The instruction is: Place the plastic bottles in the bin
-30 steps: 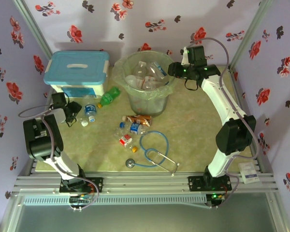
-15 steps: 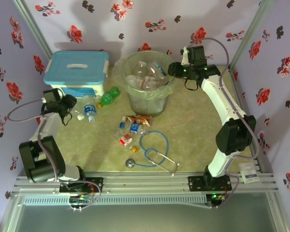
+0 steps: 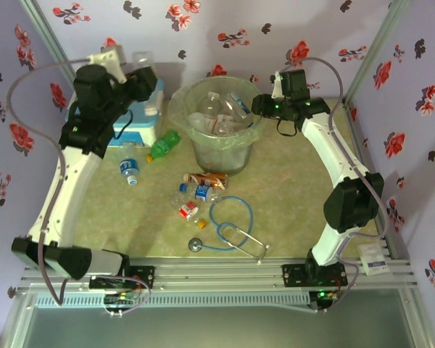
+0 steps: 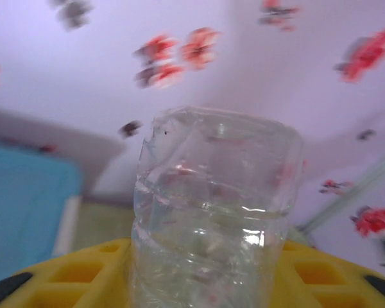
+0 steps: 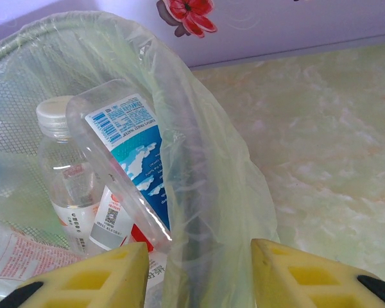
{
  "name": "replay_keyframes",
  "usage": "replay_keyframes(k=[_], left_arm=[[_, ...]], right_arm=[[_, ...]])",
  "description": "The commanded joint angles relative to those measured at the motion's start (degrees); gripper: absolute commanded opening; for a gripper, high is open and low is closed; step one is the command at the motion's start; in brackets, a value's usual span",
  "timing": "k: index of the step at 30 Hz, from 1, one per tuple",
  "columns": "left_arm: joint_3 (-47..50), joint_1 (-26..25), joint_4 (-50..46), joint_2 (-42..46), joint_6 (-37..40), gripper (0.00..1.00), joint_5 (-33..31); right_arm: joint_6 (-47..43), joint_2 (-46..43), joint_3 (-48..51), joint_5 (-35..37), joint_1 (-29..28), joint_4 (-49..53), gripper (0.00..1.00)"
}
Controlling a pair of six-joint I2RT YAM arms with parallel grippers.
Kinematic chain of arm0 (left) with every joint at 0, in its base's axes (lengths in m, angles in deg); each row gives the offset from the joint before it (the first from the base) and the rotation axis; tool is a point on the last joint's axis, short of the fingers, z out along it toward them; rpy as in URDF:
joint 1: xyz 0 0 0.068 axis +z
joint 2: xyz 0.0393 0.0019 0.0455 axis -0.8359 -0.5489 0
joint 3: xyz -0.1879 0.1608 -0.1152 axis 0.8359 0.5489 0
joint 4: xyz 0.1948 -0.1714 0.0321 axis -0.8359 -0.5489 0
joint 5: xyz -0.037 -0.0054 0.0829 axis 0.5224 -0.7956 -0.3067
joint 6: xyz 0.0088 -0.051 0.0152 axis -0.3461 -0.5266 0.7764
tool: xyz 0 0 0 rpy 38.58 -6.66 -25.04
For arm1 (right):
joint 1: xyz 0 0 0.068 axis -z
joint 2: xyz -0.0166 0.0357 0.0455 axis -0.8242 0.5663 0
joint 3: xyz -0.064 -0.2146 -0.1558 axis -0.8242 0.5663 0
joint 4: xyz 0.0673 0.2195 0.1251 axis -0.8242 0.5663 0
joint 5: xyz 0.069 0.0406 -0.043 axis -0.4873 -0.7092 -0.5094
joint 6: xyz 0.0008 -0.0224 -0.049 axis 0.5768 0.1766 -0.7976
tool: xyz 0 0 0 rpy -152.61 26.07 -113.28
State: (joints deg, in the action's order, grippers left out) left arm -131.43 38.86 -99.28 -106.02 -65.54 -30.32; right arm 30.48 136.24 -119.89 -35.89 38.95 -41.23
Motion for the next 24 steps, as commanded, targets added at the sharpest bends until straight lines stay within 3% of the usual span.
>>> replay_keyframes(k=[1, 4, 11, 17, 24], left_arm=[[-7.5, -3.3, -6.1, -7.6, 12.0, 0.43, -0.9], [-15.0, -5.4, -7.9, -14.9, 15.3, 0.38, 1.1], [-39.8, -9.1, -24.0, -35.5, 20.5, 0.37, 5.8], [-45.4, -10.5, -27.3, -42.7, 20.1, 0.36, 7.2], [-47.9, -10.5, -34.3, -47.5, 19.8, 0.42, 1.2]], right_arm=[[0.4, -1.5, 0.7, 1.1, -0.6, -0.4, 0.46], [0.3, -1.8, 1.0, 1.5, -0.7, -0.2, 0.46], [-0.1, -2.5, 2.0, 2.2, -0.8, -0.1, 0.46], [-0.5, -3.2, 2.9, 2.4, -0.8, -0.1, 0.46], [-0.5, -3.1, 3.0, 2.2, -0.7, -0.4, 0.46]])
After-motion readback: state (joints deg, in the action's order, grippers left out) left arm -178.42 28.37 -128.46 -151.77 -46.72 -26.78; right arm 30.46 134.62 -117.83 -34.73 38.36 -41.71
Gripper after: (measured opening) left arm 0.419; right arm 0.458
